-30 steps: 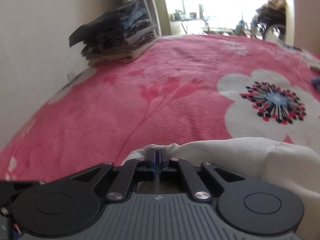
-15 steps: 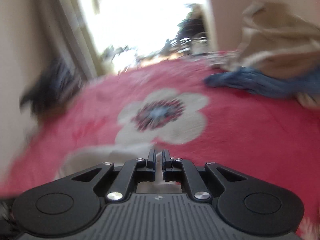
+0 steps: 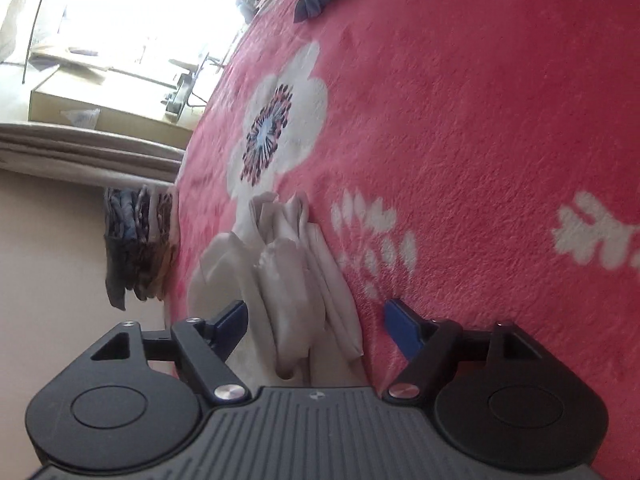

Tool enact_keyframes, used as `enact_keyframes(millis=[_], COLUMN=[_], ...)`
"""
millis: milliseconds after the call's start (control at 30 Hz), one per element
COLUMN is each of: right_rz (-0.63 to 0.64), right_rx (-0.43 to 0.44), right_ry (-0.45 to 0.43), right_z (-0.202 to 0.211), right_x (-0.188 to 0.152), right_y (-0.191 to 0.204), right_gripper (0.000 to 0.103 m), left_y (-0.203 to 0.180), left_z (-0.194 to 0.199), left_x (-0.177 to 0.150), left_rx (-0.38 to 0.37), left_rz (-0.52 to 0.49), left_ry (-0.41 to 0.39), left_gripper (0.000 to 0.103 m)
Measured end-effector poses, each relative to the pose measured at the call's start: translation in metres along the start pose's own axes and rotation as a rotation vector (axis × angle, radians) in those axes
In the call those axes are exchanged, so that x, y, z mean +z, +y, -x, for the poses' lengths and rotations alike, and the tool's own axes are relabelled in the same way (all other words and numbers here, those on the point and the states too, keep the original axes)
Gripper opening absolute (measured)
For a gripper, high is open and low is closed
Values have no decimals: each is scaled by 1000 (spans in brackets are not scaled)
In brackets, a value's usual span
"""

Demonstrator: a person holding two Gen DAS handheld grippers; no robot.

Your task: Fold clothes

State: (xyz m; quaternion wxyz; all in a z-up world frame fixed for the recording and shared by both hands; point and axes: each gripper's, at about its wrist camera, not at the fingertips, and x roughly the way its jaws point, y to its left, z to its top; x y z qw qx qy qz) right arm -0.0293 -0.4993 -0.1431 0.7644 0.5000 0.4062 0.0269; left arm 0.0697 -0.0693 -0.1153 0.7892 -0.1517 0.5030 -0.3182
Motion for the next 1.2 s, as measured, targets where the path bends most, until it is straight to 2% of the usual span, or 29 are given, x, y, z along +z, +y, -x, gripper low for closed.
enact_keyframes(millis=[33,167,267,300,333,367,400,433,500,533,633,867,1000,1133,1200], right_rz=[17,64,84,90,97,102,97,92,75,77,131,234,322,422,464], right_rx=[10,46,82,94,104,108,112,115,122,124,118,117,160,236,275], right_ry=[12,75,109,118,126,136,142,147,144,135,98,38,27,38,47], right_z=[-1,-11,-22,-25,-28,-32,-34,-36,-37,-36,-27,-7,-9,-41,-62], right_x=[-1,-4,-3,-3,-2,-2,-3,-3,-6,-7,-12,-18,-12,1,9], right_y=[3,11,16,18,20,21,21,21,20,21,32,79,132,206,244], right_gripper=[86,87,87,84,76,71,59,41,25,22,17,16,16,16,16], left_y=[2,6,8,7,7,6,6,5,4,3,0,-14,-14,-2,12], left_z=[-2,-9,-14,-13,-13,-12,-11,-11,-9,-9,-6,22,61,112,136], left_x=[1,7,10,10,10,10,10,10,10,10,10,20,39,75,105], left_rx=[-11,-49,-60,-59,-57,-56,-55,-54,-51,-50,-46,-38,-18,30,70], left_rz=[3,33,41,44,48,51,55,58,65,69,73,60,44,27,33], left_ry=[6,35,49,45,40,36,31,27,18,13,-4,-79,-168,-281,-335], left_gripper=[61,59,52,48,42,41,38,34,28,24,19,16,15,15,15])
